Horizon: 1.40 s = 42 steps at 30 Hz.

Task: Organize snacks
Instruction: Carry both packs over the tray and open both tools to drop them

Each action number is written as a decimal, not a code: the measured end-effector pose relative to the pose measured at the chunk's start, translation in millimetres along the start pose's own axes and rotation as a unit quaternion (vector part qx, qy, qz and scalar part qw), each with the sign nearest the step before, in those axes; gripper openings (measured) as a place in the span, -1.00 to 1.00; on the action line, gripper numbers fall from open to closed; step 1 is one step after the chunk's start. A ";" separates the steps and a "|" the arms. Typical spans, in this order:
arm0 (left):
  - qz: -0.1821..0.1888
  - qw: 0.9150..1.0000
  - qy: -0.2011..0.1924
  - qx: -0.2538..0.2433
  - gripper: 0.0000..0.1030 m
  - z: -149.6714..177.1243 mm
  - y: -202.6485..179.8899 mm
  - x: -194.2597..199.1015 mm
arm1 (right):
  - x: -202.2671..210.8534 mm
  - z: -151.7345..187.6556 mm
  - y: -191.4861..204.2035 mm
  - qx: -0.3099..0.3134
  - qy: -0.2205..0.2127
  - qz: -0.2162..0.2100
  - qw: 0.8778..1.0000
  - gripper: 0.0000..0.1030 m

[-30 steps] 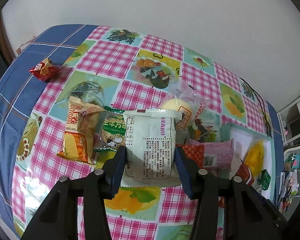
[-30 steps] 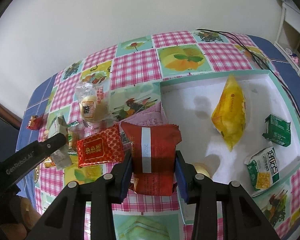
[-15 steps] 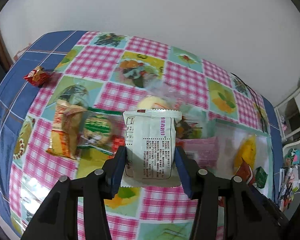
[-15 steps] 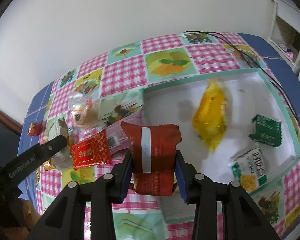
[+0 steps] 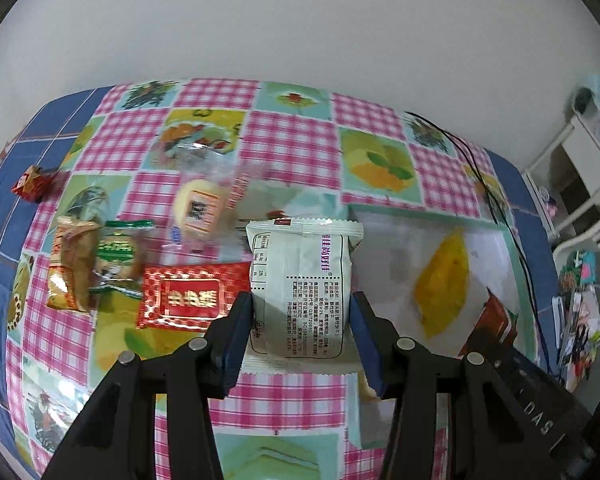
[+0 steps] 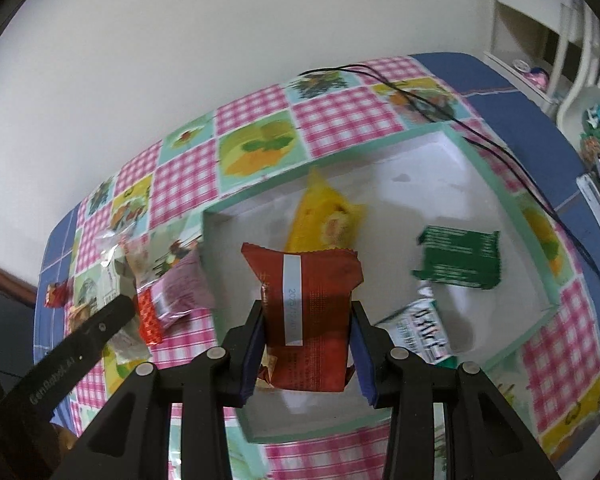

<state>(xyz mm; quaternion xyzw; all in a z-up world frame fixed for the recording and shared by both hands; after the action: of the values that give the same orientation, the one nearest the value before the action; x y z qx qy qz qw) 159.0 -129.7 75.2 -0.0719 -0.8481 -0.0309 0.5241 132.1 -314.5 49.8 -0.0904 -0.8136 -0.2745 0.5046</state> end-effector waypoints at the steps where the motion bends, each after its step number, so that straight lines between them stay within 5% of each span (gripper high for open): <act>1: 0.000 1.000 0.001 -0.005 -0.01 -0.3 -5.0 -0.6 | 0.2 -1.4 -3.9 -0.004 0.000 0.001 1.000 -0.18; 16: 0.000 0.996 -0.011 -0.088 -0.01 -21.3 -70.0 -22.6 | -9.9 -28.8 -46.8 -0.050 -0.015 0.004 0.999 -0.18; 42: 0.026 0.996 -0.010 -0.087 -0.01 -46.3 -76.1 -67.6 | -41.0 -50.8 -47.4 -0.056 -0.014 0.022 0.998 -0.18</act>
<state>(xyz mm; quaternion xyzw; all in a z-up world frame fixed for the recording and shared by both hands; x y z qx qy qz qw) 217.9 -216.9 37.3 -0.1395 -0.8453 -0.0907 0.5078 170.6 -376.0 14.6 -0.1401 -0.8015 -0.3076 0.4933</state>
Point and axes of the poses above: each gripper's, at about its wrist camera, not at the fingertips, and x roughly against the way its jaws point, y to its left, z to its underside, the point moved 3 cm from there along -x, roughly the way its jaws point, and after that the axes turned 15 degrees about -x, right-handed, at the moved point
